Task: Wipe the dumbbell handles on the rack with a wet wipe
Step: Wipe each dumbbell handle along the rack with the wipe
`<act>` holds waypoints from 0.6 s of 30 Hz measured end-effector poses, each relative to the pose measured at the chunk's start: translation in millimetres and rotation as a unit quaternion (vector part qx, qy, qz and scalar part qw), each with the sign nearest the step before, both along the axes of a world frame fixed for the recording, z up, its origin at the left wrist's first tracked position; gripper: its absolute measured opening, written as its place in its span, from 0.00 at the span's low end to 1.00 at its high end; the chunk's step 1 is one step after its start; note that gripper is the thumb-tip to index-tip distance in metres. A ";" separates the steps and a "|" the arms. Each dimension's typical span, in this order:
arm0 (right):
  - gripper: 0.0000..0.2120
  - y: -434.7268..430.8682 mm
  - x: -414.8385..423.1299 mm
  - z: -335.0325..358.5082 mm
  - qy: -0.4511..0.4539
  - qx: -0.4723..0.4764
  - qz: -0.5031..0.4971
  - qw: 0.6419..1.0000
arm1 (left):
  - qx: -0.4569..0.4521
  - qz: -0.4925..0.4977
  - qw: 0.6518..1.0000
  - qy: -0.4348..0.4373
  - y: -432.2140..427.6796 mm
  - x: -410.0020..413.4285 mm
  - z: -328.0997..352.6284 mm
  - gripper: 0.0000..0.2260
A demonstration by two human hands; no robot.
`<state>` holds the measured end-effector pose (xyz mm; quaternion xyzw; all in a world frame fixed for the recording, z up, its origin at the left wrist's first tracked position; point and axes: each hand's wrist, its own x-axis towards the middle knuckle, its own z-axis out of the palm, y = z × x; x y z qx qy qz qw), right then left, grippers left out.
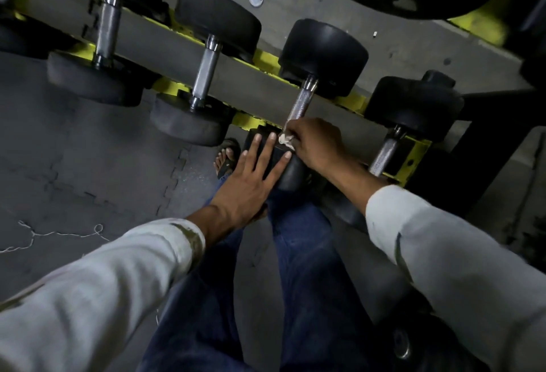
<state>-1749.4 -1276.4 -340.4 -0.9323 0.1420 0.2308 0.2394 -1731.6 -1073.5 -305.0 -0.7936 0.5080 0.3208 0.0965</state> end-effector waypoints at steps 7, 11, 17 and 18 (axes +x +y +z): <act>0.02 -3.2 -9.9 -43.9 0.106 0.197 -0.302 0.927 | 0.004 -0.010 1.000 0.002 1.8 2.8 -5.1 0.58; 0.07 -3.0 2.4 -56.8 0.117 0.248 -0.334 0.902 | 0.011 -0.024 1.000 -0.001 0.9 5.3 -1.0 0.55; 0.03 -0.3 -18.3 -30.3 0.034 0.212 -0.263 0.941 | 0.020 -0.029 0.999 0.018 -2.6 11.3 7.0 0.52; 0.03 0.5 -13.9 -28.5 0.017 0.207 -0.225 0.952 | 0.019 -0.032 0.999 0.023 -1.8 12.7 6.4 0.52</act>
